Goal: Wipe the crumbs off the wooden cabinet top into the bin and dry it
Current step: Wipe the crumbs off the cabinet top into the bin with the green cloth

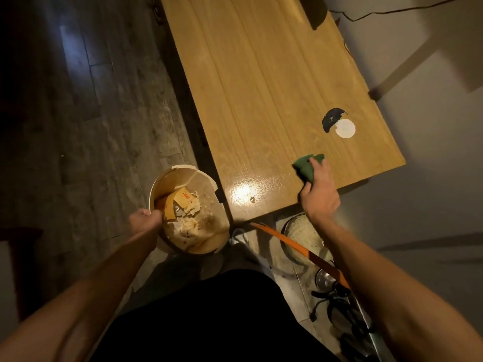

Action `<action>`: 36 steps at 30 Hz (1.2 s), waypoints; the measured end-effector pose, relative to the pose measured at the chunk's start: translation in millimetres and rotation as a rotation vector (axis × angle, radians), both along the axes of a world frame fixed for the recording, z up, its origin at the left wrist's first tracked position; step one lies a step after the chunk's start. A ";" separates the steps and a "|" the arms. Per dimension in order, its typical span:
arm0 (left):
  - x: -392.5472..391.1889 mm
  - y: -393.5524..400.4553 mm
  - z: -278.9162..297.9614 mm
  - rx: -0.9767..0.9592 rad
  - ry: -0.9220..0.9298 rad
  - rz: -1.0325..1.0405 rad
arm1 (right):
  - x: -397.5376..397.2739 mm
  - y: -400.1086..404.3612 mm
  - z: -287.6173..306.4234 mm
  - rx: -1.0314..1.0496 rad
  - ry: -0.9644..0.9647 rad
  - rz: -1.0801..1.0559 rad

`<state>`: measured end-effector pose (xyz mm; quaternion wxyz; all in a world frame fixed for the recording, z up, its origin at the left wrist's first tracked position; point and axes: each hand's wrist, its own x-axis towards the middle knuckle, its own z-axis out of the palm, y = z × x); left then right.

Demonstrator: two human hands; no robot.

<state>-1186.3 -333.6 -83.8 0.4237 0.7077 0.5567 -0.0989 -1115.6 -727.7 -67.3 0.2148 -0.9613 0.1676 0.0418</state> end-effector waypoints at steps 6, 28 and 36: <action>-4.0 17.4 -1.4 -0.051 -0.055 -0.038 | -40.7 97.6 -2.3 0.012 0.032 0.137; 13.7 174.4 36.7 -0.142 -0.182 -0.017 | -58.6 363.7 30.1 0.415 0.230 0.271; 49.8 225.1 61.0 -0.195 -0.263 0.150 | -2.2 410.8 51.9 0.506 0.133 0.259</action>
